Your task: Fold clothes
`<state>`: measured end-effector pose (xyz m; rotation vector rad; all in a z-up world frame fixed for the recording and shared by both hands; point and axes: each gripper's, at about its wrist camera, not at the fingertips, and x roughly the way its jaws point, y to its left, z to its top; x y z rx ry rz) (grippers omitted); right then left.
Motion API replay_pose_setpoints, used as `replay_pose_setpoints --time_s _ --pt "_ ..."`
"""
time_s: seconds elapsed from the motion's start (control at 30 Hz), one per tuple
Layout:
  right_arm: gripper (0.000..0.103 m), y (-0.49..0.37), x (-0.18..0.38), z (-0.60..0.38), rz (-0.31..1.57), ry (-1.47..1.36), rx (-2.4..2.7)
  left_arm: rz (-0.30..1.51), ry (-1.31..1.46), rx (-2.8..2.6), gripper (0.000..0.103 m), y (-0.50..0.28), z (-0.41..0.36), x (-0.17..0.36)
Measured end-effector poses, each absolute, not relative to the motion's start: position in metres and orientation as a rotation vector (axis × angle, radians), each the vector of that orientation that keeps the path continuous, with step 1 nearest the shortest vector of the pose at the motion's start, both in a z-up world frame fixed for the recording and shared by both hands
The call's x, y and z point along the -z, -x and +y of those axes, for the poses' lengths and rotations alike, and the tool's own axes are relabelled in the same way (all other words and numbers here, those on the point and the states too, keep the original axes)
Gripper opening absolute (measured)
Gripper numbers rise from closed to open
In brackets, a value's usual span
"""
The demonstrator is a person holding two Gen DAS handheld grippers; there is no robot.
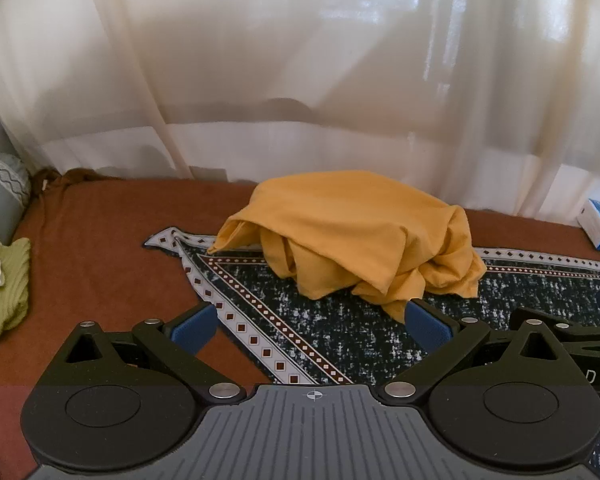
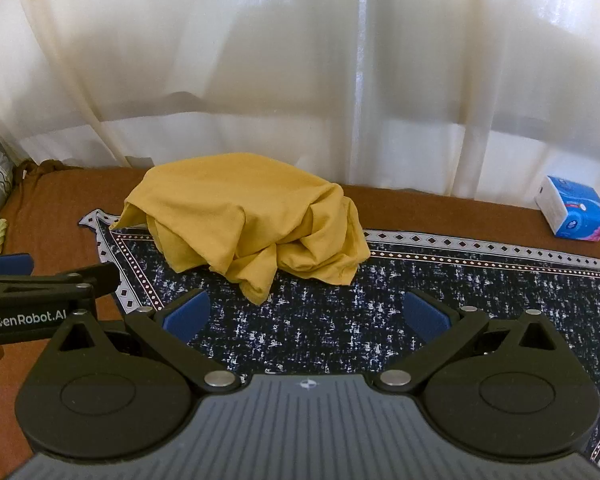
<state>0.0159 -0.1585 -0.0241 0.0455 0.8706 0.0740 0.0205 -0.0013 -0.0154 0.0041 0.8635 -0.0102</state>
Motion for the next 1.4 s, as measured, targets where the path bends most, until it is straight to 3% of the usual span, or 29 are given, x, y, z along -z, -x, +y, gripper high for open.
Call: replay_pose_setpoints --time_s 0.47,0.8,1.0,1.23,1.33,1.4 --pt "0.103 -0.026 0.028 -0.158 0.887 -0.038 -0.081 0.886 -0.005 0.012 0.103 -0.033 -0.003 0.024" --pt "0.103 -0.100 0.031 -0.157 0.872 0.101 -0.135 0.927 -0.048 -0.043 0.103 -0.102 -0.011 0.060" --pt "0.103 -0.141 0.078 -0.154 0.904 0.083 -0.186 1.041 0.050 -0.078 0.103 -0.139 -0.010 0.104" --pt "0.102 -0.163 0.118 -0.161 0.917 -0.028 -0.184 1.056 0.079 -0.075 0.103 -0.162 -0.011 0.114" --pt "0.097 -0.178 0.128 -0.164 0.923 -0.077 -0.182 1.057 0.087 -0.051 0.098 -0.173 -0.013 0.119" --pt "0.084 -0.184 0.132 -0.163 0.938 -0.109 -0.213 1.061 0.089 -0.031 0.090 -0.178 -0.014 0.124"
